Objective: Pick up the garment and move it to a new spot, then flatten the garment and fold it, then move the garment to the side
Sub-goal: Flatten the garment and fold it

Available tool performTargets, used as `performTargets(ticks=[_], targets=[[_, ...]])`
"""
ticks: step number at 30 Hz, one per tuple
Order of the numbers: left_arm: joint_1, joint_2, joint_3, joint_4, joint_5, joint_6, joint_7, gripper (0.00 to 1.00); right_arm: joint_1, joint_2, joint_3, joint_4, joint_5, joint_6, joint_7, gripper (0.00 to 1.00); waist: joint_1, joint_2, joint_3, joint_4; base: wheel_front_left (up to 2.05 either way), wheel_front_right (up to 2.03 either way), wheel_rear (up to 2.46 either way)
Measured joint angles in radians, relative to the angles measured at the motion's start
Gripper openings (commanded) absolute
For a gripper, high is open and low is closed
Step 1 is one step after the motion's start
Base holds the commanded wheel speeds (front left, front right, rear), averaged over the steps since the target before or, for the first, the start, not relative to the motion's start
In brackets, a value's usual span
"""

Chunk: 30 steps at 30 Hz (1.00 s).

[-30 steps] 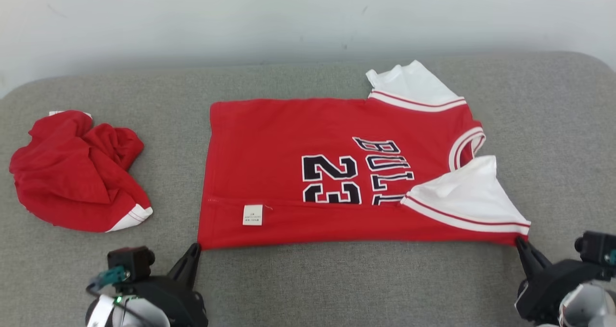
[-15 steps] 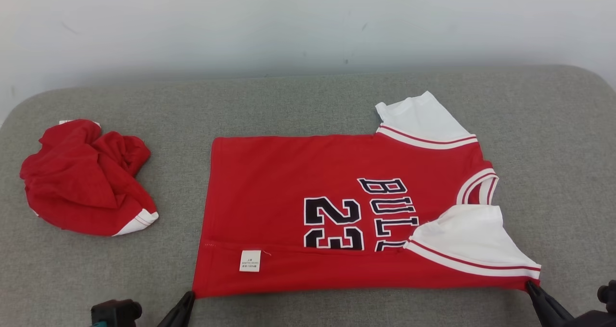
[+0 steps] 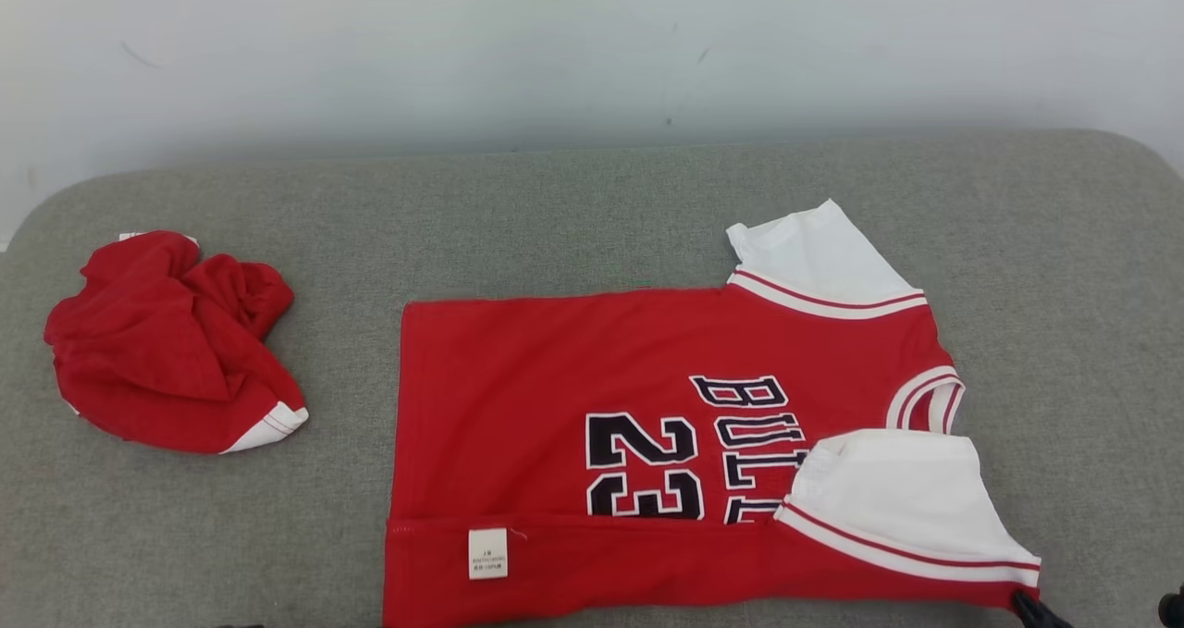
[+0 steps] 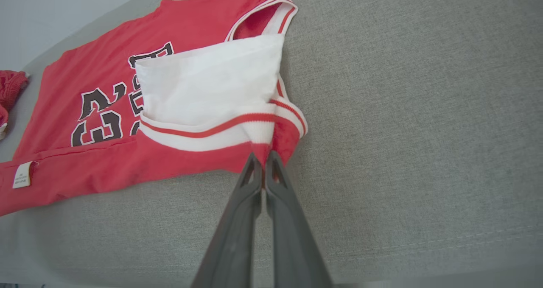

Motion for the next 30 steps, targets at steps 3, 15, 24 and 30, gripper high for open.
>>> performTargets(ticks=[3,15,24,30], targets=[[0.014,0.012,-0.008,-0.012,-0.019,0.001,0.038,0.00,0.018,0.000,-0.005,-0.015,0.007,-0.009,0.023,0.00,0.0000,0.0000,0.001,0.001,0.00,0.00,0.00],[0.047,0.038,0.015,-0.069,-0.051,0.041,0.128,0.00,0.044,-0.001,-0.045,-0.091,0.039,-0.052,0.083,0.00,0.0001,0.0000,0.016,0.004,0.00,0.00,0.00],[0.048,0.052,-0.008,-0.094,-0.051,0.053,0.192,1.00,0.064,-0.005,-0.010,-0.074,0.030,-0.075,0.146,1.00,0.0003,0.0000,0.025,0.003,0.00,0.00,0.00],[0.042,0.062,0.042,-0.111,-0.050,0.086,0.186,1.00,0.033,-0.028,-0.055,-0.070,-0.016,-0.115,0.128,1.00,0.0002,0.0000,0.017,0.007,0.00,0.00,0.00]])
